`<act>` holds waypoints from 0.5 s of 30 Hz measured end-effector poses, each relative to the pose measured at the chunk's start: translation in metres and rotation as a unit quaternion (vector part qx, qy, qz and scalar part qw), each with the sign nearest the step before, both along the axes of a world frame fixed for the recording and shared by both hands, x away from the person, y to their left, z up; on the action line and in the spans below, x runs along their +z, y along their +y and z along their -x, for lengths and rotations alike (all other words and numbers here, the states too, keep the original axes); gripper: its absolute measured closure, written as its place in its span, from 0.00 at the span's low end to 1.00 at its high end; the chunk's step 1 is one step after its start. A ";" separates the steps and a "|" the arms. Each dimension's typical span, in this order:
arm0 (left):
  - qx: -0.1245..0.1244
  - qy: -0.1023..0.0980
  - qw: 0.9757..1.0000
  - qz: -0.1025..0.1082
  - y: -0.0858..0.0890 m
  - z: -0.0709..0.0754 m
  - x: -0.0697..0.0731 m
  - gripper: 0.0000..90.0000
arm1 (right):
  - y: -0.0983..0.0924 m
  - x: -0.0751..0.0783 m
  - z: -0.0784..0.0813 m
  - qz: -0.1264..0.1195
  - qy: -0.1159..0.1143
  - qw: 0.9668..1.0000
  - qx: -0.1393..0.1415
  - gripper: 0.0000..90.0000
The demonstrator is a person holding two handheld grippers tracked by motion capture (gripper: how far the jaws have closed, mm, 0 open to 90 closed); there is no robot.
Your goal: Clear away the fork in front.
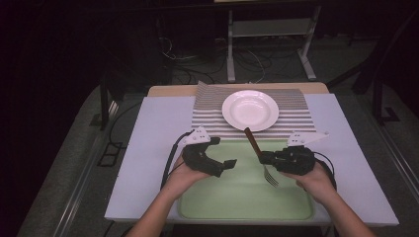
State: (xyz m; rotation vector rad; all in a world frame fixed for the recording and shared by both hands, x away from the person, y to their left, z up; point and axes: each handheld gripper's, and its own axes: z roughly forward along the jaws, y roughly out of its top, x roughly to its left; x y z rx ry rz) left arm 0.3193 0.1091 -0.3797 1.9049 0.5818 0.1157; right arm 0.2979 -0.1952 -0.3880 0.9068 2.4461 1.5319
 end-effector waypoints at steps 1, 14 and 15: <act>0.003 0.001 1.000 0.002 -0.001 0.001 0.001 0.02 | 0.002 0.000 0.001 -0.001 -0.001 1.000 0.002 0.86; 0.013 0.010 1.000 0.016 -0.014 0.000 0.009 0.17 | 0.024 0.001 0.006 -0.017 0.002 1.000 0.024 0.86; 0.013 0.016 1.000 0.020 -0.015 0.000 0.010 0.18 | 0.025 0.001 0.007 -0.019 0.002 1.000 0.024 0.86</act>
